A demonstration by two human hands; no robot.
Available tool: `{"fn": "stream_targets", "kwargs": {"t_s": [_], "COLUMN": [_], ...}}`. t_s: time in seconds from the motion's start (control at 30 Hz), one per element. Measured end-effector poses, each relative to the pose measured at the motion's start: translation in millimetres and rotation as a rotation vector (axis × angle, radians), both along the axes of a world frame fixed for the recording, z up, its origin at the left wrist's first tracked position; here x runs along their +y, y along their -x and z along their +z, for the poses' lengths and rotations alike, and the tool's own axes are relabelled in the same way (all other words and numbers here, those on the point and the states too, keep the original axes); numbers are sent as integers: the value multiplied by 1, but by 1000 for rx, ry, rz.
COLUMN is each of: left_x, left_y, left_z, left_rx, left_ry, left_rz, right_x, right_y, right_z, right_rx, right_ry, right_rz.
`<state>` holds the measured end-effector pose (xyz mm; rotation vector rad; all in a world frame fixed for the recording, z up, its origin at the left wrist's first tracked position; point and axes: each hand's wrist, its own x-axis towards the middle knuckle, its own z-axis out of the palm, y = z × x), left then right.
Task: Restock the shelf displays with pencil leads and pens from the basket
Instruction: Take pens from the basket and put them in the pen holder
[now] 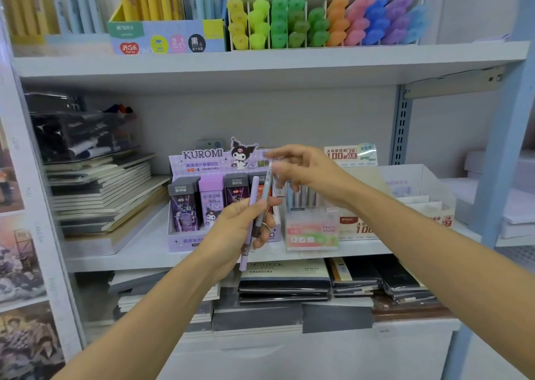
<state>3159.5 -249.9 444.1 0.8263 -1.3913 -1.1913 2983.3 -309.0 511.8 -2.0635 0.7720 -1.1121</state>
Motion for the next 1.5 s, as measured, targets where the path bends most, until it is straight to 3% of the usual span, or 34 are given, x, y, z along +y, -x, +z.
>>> {"fn": "stream_targets", "kwargs": {"t_s": [0.13, 0.27, 0.5, 0.67, 0.73, 0.83, 0.93, 1.1, 1.2, 1.33, 1.5], "left_x": [7, 10, 19, 29, 31, 33, 34, 29, 23, 13, 6], "left_y": [0, -14, -15, -5, -3, 0, 2, 1, 0, -1, -5], "left_z": [1, 6, 15, 22, 23, 23, 21, 18, 19, 19, 8], "left_rx": [-83, -23, 232, 233, 203, 174, 105, -6, 34, 134, 2], "left_ry": [9, -19, 104, 171, 182, 201, 213, 202, 137, 16, 111], "left_rz": [17, 152, 351, 358, 365, 354, 331, 305, 259, 195, 192], "right_x": [5, 7, 23, 34, 38, 44, 48, 46, 40, 21, -8], "right_y": [11, 32, 33, 21, 15, 4, -8, -16, -7, 17, 34], "right_z": [5, 7, -22, -29, -25, -12, 1, 5, 13, 27, 16], "right_rx": [-50, -160, 124, 257, 255, 72, -54, -34, -74, -239, -173], "right_ry": [-47, -93, -150, -205, -102, 36, 45, 48, 66, 110, 177], "right_rz": [32, -10, 71, 217, 163, 43, 31, 52, -3, -200, -431]}}
